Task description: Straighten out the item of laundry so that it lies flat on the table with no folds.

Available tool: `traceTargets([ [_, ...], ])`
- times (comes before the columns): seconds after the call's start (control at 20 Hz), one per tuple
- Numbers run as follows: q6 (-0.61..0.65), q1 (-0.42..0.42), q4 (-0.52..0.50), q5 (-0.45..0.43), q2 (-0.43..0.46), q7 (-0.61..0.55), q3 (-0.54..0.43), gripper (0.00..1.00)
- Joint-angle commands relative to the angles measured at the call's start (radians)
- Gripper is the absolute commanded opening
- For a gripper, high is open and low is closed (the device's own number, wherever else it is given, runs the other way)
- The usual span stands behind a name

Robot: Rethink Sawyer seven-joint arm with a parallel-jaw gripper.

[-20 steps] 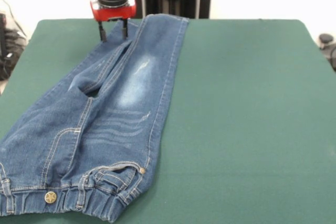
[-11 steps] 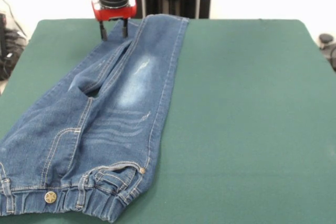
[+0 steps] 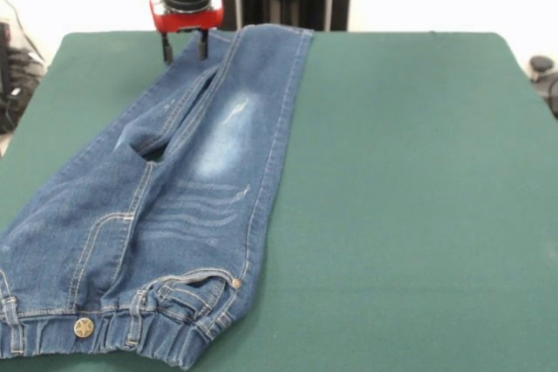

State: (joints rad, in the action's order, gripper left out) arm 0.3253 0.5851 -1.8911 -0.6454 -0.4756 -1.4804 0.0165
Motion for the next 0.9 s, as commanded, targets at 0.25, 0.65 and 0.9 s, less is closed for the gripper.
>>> traceTargets([
  [0.25, -0.124, -0.049, 0.107, 0.040, 0.091, -0.211, 0.019, 1.00],
  [0.65, -0.179, -0.035, 0.114, 0.066, 0.118, -0.202, 0.007, 1.00],
  [0.9, -0.201, -0.013, 0.118, 0.066, 0.135, -0.183, -0.006, 1.00],
])
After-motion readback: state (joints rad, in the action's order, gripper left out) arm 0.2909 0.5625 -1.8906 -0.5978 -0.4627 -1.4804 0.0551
